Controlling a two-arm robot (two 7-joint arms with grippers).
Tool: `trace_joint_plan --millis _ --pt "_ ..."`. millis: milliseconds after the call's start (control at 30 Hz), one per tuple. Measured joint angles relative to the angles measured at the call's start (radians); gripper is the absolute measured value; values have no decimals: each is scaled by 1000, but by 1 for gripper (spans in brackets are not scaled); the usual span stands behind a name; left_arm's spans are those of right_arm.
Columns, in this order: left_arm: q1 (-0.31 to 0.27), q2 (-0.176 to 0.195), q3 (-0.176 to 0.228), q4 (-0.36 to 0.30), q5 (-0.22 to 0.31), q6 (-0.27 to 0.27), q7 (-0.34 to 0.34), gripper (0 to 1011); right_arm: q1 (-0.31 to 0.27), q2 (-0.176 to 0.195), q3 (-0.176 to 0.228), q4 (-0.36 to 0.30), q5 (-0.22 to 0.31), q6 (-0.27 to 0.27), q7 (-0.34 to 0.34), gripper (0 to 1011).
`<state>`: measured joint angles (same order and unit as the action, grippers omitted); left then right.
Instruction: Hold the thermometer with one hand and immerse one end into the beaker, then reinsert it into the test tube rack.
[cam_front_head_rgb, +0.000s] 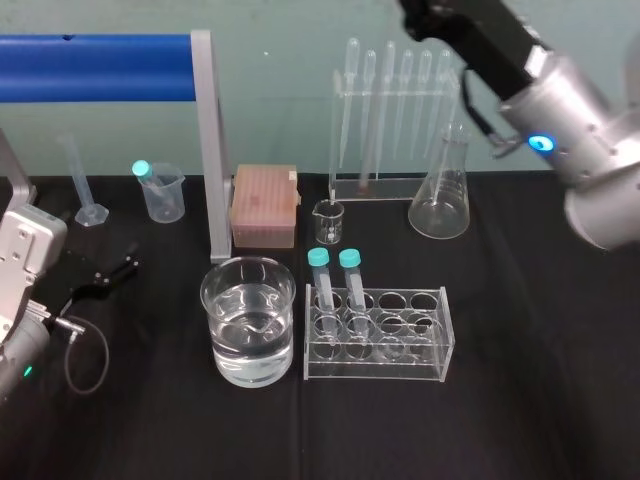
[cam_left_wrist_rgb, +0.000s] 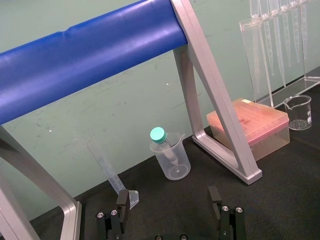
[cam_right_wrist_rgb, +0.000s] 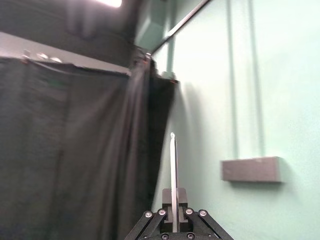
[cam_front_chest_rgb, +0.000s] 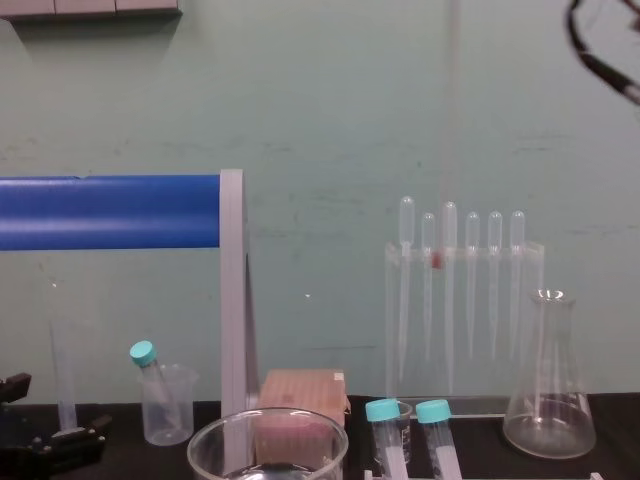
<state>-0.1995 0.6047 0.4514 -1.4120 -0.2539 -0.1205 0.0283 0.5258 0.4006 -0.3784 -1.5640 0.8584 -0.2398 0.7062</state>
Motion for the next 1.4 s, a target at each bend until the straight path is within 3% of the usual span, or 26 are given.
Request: trace_joint_plan --millis 267,433,733,967,1400 --pt "0 0 0 0 0 0 0 1008 -131 99 89 -122 -44 46 -137 56" --pt "0 0 0 0 0 0 0 1008 -177 119 110 -127 -55 79 -173 56" --pt "0 0 0 0 0 0 0 1008 -194 108 103 -65 -57 109 -172 56" --pt "0 0 0 0 0 0 0 1008 -153 81 64 27 -57 115 -113 56" --pt "0 0 0 0 0 0 0 1008 -126 66 38 89 -62 121 -83 56"
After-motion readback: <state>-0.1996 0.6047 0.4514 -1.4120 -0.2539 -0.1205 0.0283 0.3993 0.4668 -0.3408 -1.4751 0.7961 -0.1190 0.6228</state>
